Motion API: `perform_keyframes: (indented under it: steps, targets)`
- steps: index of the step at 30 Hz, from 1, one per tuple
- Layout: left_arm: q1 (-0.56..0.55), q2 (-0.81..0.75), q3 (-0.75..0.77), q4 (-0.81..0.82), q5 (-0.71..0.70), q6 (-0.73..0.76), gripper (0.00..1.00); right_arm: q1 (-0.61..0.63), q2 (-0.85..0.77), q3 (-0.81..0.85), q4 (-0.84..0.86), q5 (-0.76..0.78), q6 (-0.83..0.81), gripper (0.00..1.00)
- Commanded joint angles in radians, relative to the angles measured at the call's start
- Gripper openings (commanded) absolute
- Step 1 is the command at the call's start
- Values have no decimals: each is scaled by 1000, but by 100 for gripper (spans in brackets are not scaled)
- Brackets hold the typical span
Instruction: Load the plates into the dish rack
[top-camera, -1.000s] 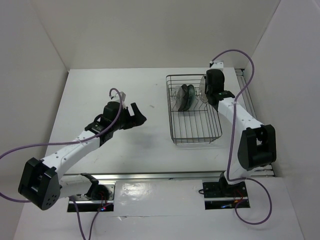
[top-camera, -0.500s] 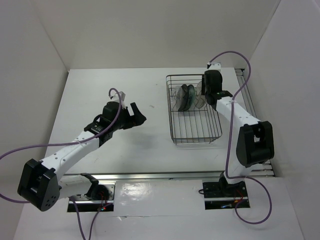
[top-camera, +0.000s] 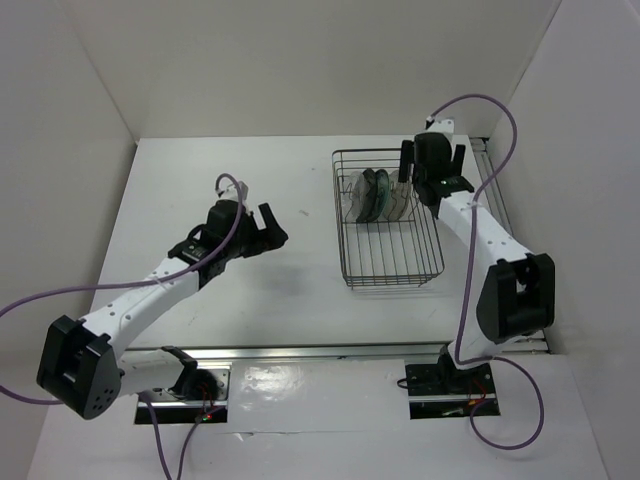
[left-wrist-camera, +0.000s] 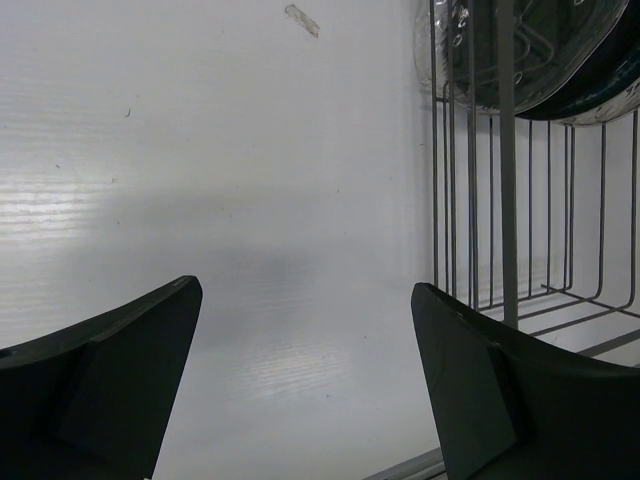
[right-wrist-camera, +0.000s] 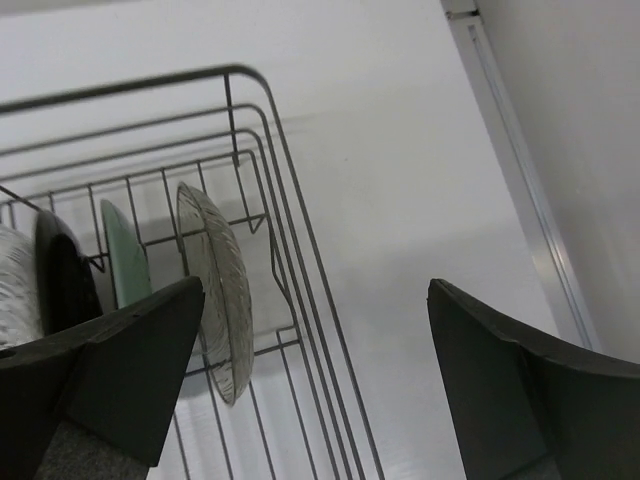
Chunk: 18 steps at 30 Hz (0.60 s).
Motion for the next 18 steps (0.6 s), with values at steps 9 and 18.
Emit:
perform_keyframes:
  steps: [9,18]
  targets:
    - [1,51,414,-320,-140,57,100,26,-306,271,-468,12,201,100]
    - [1,-131,606,-597,-348,172,100,35,-649,148,-501,25,198,100]
